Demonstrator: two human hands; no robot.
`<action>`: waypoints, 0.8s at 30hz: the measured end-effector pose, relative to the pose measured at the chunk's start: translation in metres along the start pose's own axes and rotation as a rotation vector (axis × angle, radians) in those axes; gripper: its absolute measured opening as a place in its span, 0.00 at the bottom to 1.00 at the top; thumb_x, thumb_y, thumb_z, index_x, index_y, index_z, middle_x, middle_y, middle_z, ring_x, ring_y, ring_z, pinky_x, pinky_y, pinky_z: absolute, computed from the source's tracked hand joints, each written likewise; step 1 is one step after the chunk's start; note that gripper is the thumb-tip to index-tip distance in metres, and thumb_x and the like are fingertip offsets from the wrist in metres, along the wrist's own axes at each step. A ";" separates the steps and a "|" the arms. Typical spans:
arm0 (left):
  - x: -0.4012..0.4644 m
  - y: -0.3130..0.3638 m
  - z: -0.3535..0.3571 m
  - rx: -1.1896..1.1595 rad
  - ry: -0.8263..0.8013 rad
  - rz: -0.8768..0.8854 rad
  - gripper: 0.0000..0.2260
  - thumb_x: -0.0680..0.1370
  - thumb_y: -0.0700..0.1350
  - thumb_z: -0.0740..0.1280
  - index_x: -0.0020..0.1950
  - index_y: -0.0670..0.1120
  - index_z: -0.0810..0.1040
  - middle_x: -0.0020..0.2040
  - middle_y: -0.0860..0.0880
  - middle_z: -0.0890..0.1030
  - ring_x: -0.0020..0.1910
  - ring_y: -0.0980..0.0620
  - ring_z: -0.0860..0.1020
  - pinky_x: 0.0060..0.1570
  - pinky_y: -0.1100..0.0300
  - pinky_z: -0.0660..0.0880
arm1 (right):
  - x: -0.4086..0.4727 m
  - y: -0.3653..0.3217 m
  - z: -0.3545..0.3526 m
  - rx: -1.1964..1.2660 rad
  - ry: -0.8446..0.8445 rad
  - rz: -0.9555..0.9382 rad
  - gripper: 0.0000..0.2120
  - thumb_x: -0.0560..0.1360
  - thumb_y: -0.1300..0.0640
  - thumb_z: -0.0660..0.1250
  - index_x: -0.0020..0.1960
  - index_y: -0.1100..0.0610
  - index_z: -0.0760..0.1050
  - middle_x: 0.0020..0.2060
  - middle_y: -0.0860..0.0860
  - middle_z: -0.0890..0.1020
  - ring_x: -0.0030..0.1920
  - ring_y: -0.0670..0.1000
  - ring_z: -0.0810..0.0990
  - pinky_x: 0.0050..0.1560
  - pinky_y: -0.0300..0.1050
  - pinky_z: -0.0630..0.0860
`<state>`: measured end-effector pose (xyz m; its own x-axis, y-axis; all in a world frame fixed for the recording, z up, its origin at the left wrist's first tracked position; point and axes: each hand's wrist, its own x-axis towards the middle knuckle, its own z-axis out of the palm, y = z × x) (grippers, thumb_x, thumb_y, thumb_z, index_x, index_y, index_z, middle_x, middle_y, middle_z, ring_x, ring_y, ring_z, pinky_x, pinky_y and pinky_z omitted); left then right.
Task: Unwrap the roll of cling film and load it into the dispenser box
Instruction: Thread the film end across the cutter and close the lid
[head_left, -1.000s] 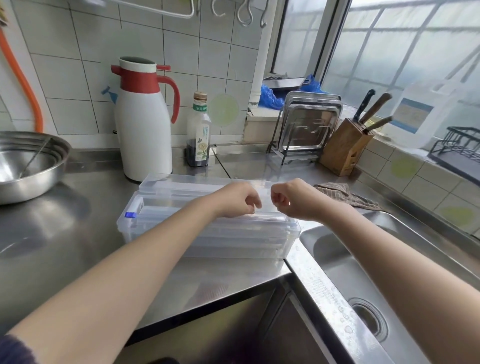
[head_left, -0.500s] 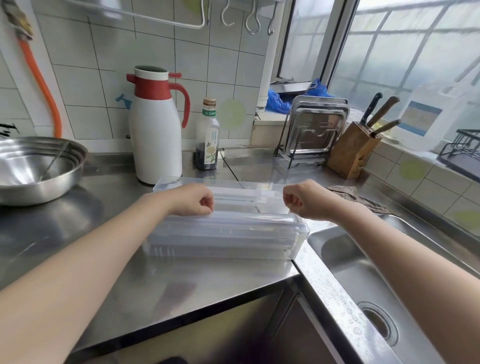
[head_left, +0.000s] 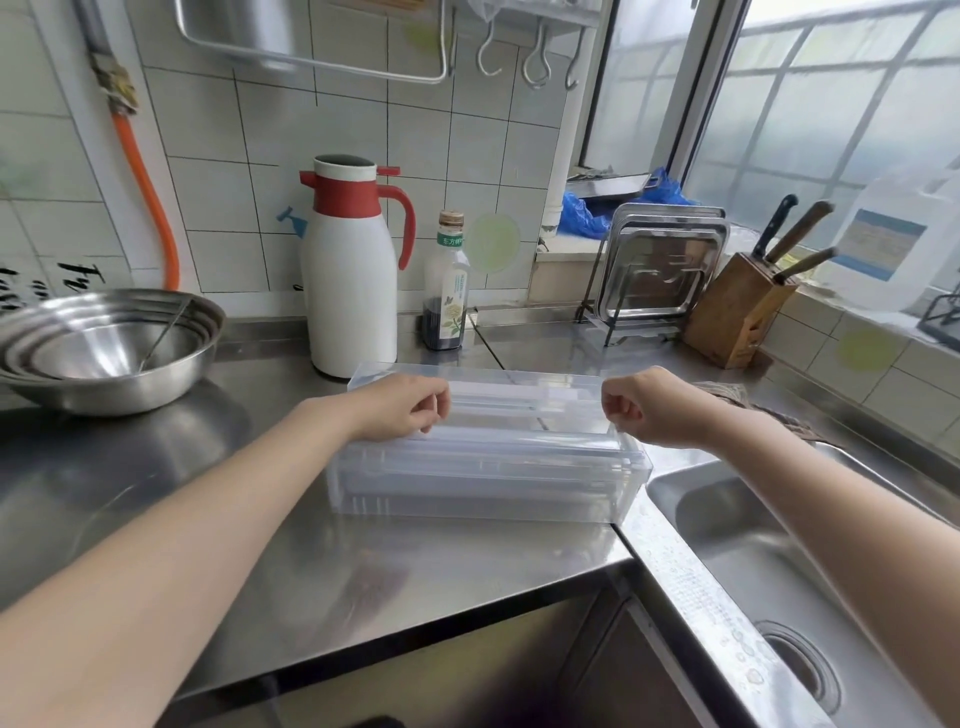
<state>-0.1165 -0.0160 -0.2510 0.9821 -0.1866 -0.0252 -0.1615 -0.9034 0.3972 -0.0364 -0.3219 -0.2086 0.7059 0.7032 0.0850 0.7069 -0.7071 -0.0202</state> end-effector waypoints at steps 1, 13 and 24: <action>-0.001 -0.003 -0.001 -0.001 -0.013 -0.004 0.06 0.77 0.40 0.62 0.49 0.51 0.74 0.38 0.57 0.77 0.39 0.56 0.73 0.39 0.66 0.69 | 0.000 0.000 0.000 0.000 -0.002 0.001 0.04 0.73 0.63 0.64 0.41 0.59 0.76 0.36 0.53 0.82 0.39 0.54 0.79 0.43 0.46 0.76; -0.025 -0.038 -0.015 0.196 0.041 -0.065 0.03 0.75 0.40 0.65 0.43 0.46 0.78 0.39 0.54 0.75 0.40 0.53 0.74 0.43 0.61 0.71 | 0.003 0.002 -0.002 -0.009 -0.031 0.002 0.05 0.73 0.63 0.64 0.40 0.56 0.75 0.35 0.51 0.81 0.40 0.52 0.80 0.44 0.44 0.76; -0.035 -0.031 -0.025 0.039 0.222 -0.094 0.04 0.76 0.39 0.67 0.45 0.46 0.81 0.42 0.53 0.80 0.42 0.56 0.77 0.41 0.69 0.70 | 0.000 -0.006 -0.014 -0.021 -0.024 0.035 0.06 0.73 0.63 0.63 0.40 0.54 0.73 0.37 0.53 0.81 0.42 0.54 0.79 0.45 0.45 0.74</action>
<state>-0.1439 0.0284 -0.2396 0.9895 -0.0149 0.1437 -0.0673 -0.9278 0.3670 -0.0411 -0.3192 -0.1941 0.7309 0.6798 0.0606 0.6811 -0.7321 -0.0022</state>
